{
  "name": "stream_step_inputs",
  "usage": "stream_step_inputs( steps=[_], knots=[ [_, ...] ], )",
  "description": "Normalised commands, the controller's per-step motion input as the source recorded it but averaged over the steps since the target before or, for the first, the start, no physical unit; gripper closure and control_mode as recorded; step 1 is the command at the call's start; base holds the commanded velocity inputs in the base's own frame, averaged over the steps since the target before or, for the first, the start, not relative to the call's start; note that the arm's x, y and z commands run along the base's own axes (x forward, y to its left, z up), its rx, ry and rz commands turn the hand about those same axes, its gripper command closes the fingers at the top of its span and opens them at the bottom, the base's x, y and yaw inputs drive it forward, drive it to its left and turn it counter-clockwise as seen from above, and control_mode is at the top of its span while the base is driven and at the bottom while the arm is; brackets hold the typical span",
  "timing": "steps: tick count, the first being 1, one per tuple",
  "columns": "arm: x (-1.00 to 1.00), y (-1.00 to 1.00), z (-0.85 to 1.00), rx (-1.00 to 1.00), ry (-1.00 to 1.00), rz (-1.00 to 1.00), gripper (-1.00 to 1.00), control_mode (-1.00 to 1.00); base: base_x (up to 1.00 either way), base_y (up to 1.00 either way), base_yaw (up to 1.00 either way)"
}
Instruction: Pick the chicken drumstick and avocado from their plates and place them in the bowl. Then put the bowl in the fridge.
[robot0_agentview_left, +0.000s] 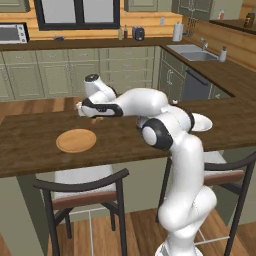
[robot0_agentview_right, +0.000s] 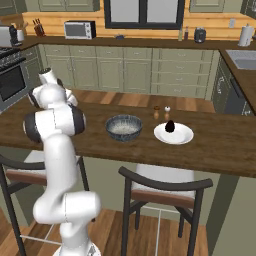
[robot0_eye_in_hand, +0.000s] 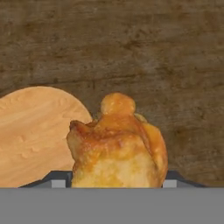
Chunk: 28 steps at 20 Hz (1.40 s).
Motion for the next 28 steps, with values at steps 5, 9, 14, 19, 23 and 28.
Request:
stream_step_inputs(
  steps=[5,9,14,19,23,28],
  knots=[
    [-0.13,-1.00,0.30,0.06,-0.25,-0.05,1.00,-1.00,0.00,0.00,0.00],
    [0.00,-1.00,0.29,0.05,-0.13,-0.08,1.00,-1.00,0.00,0.00,0.00],
    [0.10,-1.00,0.31,0.04,-0.04,-0.11,1.00,-1.00,0.00,0.00,0.00],
    [0.29,-1.00,0.10,0.02,0.02,-0.17,1.00,-1.00,0.00,0.00,0.00],
    [0.14,-1.00,-0.31,0.00,0.04,-0.18,1.00,-1.00,0.00,0.00,0.00],
    [-0.01,-0.62,-0.98,-0.03,0.09,-0.15,1.00,-1.00,0.00,0.00,0.00]
  ],
)
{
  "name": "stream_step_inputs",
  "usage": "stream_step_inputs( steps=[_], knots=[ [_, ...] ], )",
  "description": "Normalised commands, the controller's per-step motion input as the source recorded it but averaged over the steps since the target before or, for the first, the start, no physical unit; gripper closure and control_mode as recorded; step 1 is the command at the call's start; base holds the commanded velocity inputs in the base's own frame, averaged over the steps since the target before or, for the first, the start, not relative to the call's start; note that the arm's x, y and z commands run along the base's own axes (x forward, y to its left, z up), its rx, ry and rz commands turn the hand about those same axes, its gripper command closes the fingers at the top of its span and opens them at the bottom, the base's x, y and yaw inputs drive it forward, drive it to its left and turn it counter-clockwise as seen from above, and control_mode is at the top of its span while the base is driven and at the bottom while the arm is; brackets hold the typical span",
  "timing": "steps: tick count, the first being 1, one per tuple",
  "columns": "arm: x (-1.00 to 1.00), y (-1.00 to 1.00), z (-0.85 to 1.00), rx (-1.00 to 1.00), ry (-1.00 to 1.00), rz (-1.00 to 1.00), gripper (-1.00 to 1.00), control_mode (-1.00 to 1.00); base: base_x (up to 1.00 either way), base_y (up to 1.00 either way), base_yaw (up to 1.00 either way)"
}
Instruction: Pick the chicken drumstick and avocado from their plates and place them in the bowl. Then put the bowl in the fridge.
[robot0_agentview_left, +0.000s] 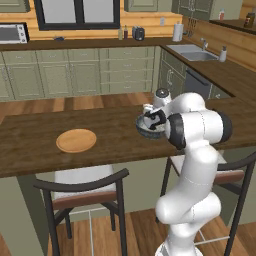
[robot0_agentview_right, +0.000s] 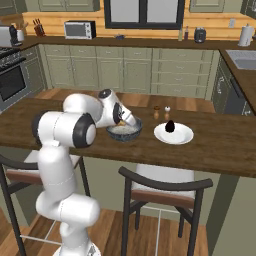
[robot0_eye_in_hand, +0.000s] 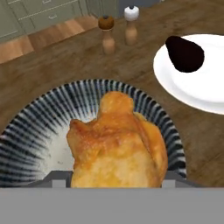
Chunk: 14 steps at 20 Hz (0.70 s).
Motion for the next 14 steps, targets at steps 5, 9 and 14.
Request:
stream_step_inputs(
  steps=[5,9,14],
  knots=[
    [0.08,0.00,-0.70,-0.05,0.07,-0.04,-1.00,-1.00,0.00,0.00,0.00],
    [0.10,0.00,0.07,0.01,0.01,0.00,-1.00,-1.00,0.00,0.00,0.00],
    [0.25,-0.19,0.83,0.08,0.03,-0.06,-1.00,-1.00,0.00,0.00,0.00]
  ],
)
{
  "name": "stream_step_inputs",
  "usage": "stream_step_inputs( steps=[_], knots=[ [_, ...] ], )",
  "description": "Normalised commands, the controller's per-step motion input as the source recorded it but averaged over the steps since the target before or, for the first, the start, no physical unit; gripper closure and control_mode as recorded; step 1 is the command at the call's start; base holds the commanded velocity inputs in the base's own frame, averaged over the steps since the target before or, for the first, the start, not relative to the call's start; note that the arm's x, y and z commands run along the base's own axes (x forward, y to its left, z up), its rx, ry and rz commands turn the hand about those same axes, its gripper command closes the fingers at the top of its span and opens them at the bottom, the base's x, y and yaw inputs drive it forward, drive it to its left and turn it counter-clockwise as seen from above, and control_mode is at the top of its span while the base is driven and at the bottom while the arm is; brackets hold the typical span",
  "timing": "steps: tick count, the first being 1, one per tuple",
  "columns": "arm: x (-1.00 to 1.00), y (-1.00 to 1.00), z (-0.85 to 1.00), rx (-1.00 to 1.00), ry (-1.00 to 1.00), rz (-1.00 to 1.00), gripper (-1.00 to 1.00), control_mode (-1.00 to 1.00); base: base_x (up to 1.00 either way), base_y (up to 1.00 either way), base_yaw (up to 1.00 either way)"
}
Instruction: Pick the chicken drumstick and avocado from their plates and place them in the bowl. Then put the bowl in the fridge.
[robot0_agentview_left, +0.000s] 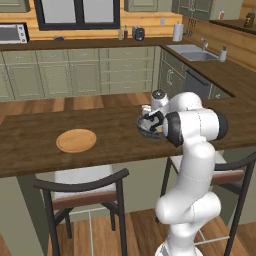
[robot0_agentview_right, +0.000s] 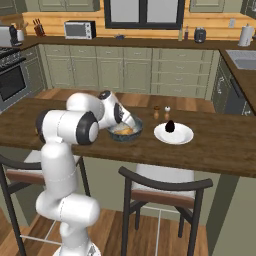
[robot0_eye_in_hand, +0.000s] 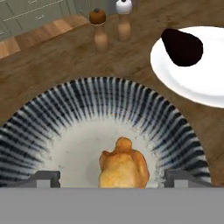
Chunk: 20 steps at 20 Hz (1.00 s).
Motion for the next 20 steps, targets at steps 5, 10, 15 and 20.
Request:
stream_step_inputs(
  steps=[5,10,15,20],
  knots=[
    [0.32,-0.78,0.86,0.10,0.05,-0.01,-1.00,-1.00,0.00,0.00,0.00],
    [0.14,-1.00,0.39,0.03,0.14,0.00,-1.00,-1.00,0.00,0.00,0.00],
    [0.01,-1.00,-0.01,-0.01,0.33,0.04,-1.00,-1.00,0.00,0.00,0.00],
    [0.20,-0.67,-0.48,-0.05,0.11,0.22,-1.00,-1.00,0.00,0.00,0.00]
  ],
)
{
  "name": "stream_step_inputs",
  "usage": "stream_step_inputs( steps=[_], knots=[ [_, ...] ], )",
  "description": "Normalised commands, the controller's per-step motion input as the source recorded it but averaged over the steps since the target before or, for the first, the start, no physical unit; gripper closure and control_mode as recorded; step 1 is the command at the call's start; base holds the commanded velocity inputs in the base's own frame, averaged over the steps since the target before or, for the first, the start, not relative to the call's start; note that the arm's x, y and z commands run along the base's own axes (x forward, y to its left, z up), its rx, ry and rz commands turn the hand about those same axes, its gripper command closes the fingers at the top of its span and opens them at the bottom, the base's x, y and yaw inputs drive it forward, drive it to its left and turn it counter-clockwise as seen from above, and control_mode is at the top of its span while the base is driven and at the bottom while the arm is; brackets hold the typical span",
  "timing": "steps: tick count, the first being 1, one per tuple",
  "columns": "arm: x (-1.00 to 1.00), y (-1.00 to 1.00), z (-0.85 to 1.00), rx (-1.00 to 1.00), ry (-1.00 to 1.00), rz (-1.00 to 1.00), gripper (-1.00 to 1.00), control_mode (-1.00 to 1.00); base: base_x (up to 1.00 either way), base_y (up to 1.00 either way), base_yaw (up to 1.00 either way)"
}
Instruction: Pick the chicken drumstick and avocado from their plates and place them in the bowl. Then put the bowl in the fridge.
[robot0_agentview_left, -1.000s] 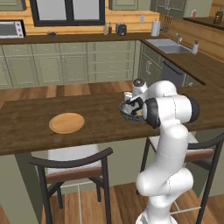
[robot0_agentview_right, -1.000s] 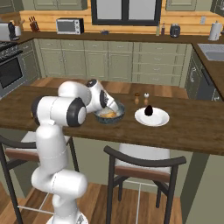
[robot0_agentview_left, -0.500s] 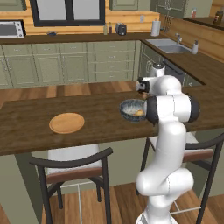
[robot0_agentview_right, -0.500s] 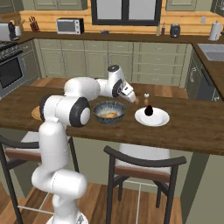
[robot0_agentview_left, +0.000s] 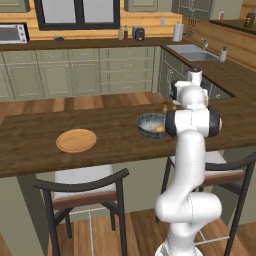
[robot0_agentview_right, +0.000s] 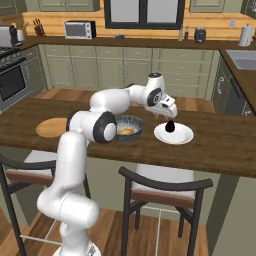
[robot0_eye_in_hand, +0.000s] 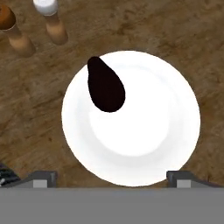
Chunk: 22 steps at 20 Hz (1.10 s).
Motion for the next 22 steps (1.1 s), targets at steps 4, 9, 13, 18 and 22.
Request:
stream_step_inputs(
  steps=[4,9,13,18,22],
  knots=[
    [0.16,-0.24,-0.45,0.00,-0.11,0.15,-1.00,-1.00,0.00,0.00,0.00],
    [0.06,-0.01,-0.59,0.00,-0.18,0.10,-1.00,-1.00,0.00,0.00,0.00],
    [0.05,0.00,-0.68,0.00,-0.10,0.09,-1.00,-1.00,0.00,0.00,0.00],
    [0.16,0.00,-0.57,0.00,-0.07,0.07,-1.00,-1.00,0.00,0.00,0.00],
    [0.42,0.00,-0.14,0.00,0.00,0.00,-1.00,-1.00,0.00,0.00,0.00]
  ],
)
